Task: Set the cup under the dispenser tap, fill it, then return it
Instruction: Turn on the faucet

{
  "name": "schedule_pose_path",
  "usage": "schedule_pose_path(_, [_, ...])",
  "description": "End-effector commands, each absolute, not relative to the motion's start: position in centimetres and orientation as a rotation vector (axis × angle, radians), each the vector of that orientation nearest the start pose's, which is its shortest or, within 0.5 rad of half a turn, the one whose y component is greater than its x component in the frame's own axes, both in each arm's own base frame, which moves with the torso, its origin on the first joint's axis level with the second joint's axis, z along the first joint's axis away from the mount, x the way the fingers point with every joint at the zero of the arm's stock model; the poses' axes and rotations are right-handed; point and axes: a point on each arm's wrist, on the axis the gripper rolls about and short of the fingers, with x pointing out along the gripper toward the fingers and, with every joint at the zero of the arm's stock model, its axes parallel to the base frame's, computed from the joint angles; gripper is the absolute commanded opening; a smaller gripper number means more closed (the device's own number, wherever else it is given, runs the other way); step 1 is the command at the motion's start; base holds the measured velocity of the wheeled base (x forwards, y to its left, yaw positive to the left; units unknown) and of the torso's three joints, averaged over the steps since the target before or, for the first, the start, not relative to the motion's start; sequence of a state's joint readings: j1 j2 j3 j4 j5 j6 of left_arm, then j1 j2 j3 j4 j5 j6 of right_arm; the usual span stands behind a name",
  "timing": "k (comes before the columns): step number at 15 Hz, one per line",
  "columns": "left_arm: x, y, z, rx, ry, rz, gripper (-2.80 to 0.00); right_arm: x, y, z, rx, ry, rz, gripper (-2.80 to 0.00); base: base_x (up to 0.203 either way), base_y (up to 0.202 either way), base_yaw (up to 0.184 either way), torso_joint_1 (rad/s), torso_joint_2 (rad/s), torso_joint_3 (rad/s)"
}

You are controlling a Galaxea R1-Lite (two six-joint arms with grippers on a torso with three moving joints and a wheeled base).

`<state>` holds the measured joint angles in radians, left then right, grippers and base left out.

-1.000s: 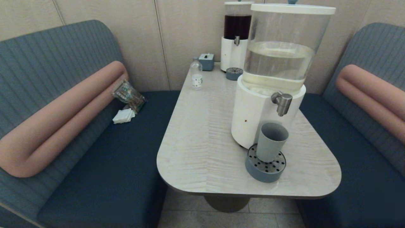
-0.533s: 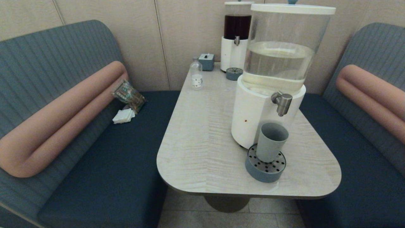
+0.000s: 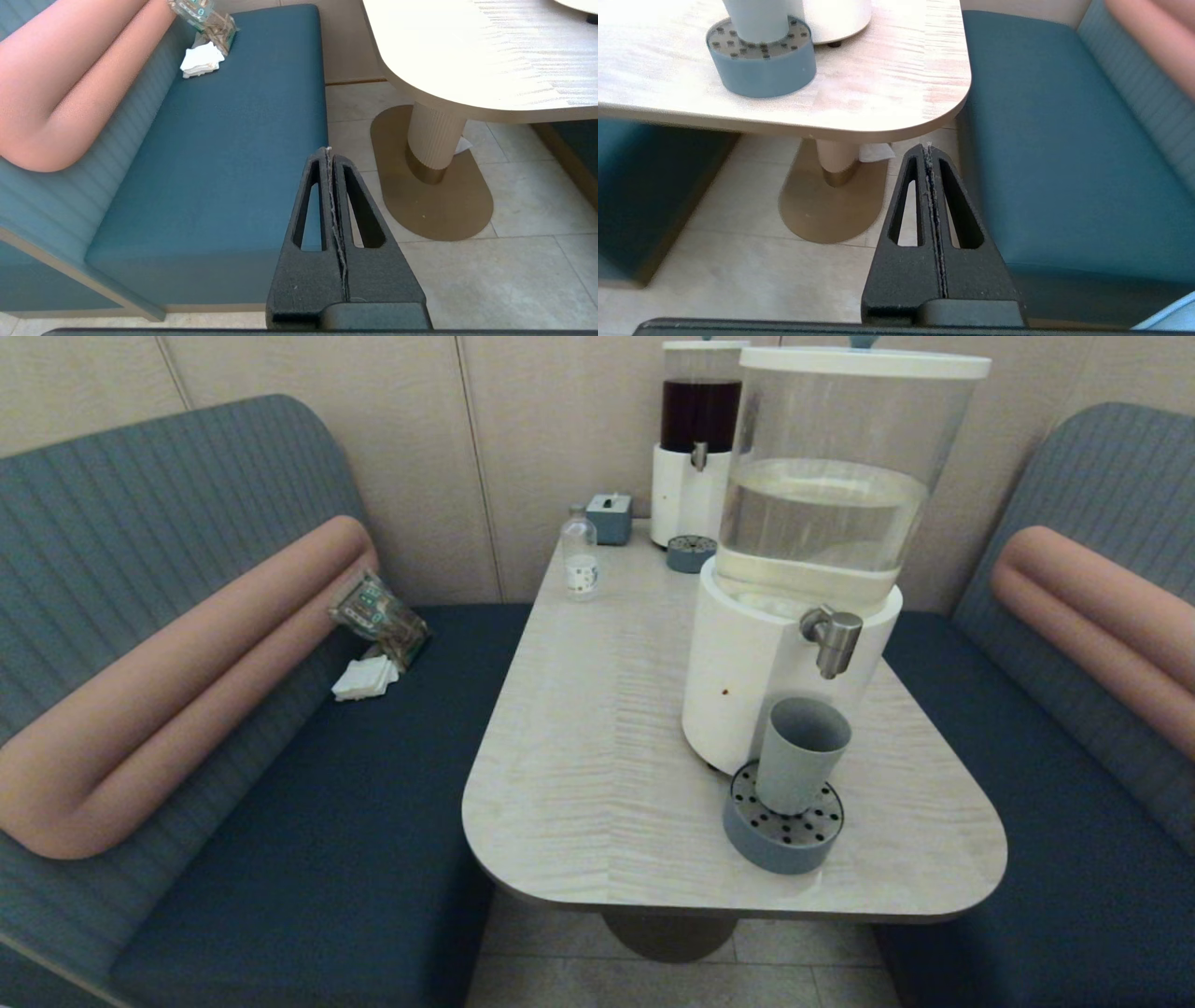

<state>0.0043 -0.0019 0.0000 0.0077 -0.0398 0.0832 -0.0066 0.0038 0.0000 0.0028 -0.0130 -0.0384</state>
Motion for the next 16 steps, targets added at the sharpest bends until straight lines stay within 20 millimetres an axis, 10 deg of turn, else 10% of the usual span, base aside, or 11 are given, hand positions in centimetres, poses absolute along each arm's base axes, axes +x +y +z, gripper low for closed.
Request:
schedule_pose_path(1, [-2.3,-0.1,7.5,0.083,0.006,-0.036,-2.80,-2.2,0.0,7.5,-0.008,0.005,-0.022,-2.80,0.000,0.000,0.000,0.000,0.00,0.000])
schedule_pose_path(11, [-2.3,-0.1,7.5,0.083,0.006,-0.036,-2.80,-2.3,0.0,7.6,-0.018,0.004,-0.020,-2.80,0.000,0.000,0.000,0.000,0.00,0.000])
schedule_pose_path(16, [-2.3,-0.1,7.5,0.083,0.006,-0.036,-2.80,-5.7,0.0,14.7,0.003,-0.144,-0.010,-2.80,0.000,0.000,0.000,0.000,0.00,0.000])
